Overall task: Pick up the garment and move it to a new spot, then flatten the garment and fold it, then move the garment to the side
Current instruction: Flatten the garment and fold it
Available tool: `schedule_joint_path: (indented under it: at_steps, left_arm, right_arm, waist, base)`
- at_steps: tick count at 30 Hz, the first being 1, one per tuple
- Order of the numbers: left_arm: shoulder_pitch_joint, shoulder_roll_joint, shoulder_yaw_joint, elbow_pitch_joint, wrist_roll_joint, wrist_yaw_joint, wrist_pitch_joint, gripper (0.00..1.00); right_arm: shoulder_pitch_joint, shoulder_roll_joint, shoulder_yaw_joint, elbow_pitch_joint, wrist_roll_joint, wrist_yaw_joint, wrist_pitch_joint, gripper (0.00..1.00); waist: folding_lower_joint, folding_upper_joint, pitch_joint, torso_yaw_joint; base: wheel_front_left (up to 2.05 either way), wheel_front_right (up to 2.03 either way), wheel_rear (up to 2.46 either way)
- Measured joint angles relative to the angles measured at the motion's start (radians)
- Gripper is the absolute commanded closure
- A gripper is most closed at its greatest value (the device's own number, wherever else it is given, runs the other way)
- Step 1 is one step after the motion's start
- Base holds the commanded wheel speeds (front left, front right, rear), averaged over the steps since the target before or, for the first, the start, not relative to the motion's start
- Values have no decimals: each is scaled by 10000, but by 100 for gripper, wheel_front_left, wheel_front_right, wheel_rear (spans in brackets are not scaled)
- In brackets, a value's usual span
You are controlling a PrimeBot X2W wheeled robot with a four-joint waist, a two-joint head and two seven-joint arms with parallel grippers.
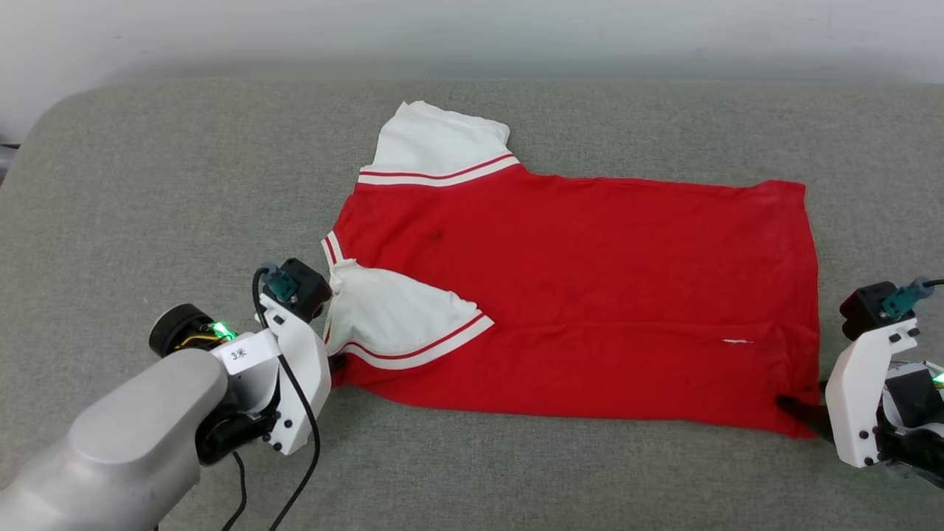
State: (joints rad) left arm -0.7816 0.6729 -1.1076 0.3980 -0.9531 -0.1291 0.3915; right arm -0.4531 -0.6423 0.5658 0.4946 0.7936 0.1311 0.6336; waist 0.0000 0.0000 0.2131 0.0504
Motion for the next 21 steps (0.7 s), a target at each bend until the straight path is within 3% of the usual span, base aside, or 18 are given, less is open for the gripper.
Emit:
schedule_joint_path:
  at_steps: [3,4,5,14,21]
  left_arm:
    - [-1,-40,-52,90,-2,-2,-88,100]
    - [0,-36,-54,132,-6,0,-113,100]
    - [1,-33,-58,161,-15,0,-146,100]
    - [298,157,-82,199,-387,0,-343,100]
    - [900,849,-86,-681,-855,90,-165,100]
  right_arm:
    - [-17,40,186,130,77,-4,-201,0]
    - [-16,48,201,148,182,-4,-341,73]
    - [-13,58,232,165,228,-4,-539,100]
    - [22,-79,606,-144,665,-2,-1724,100]
    - [571,-855,698,-1103,997,2,-2042,100]
  waist:
    - [-1,-1,71,32]
    - [-1,-1,76,19]
    - [-1,-1,67,0]
    - [0,0,-482,-159]
    - [0,1,-1191,-279]
  base:
    - [0,0,0]
    - [0,0,0]
    - [0,0,0]
    - [0,0,0]
    - [0,0,0]
